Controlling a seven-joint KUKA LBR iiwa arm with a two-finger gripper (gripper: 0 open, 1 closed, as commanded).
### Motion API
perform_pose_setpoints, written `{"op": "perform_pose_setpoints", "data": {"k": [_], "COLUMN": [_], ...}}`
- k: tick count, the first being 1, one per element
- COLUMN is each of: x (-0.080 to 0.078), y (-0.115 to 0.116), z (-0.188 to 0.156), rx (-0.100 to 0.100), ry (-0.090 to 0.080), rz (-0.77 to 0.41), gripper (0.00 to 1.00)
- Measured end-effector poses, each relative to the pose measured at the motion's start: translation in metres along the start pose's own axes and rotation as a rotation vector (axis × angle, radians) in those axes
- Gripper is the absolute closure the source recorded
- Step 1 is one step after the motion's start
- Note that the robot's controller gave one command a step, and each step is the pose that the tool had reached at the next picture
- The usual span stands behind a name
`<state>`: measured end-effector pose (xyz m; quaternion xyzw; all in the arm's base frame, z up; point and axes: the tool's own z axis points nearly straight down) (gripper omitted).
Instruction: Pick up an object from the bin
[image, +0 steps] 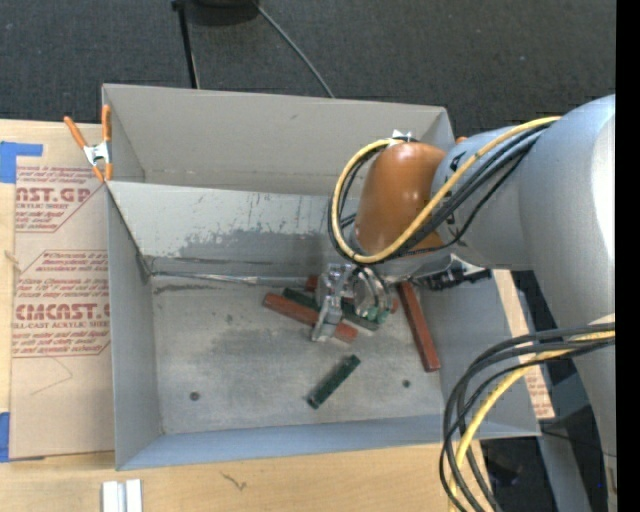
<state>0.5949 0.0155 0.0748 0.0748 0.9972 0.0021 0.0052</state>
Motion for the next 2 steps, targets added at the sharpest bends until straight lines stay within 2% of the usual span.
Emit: {"op": "perform_pose_setpoints", "data": {"k": [1, 2], "x": [0.0, 0.006], "y": [0.0, -0.005], "z": [0.0, -0.165], "rx": [0.0, 0.003], "ry": [0.0, 0.002], "rz": [0.0, 0.028], "gripper": [1.0, 1.0]}}
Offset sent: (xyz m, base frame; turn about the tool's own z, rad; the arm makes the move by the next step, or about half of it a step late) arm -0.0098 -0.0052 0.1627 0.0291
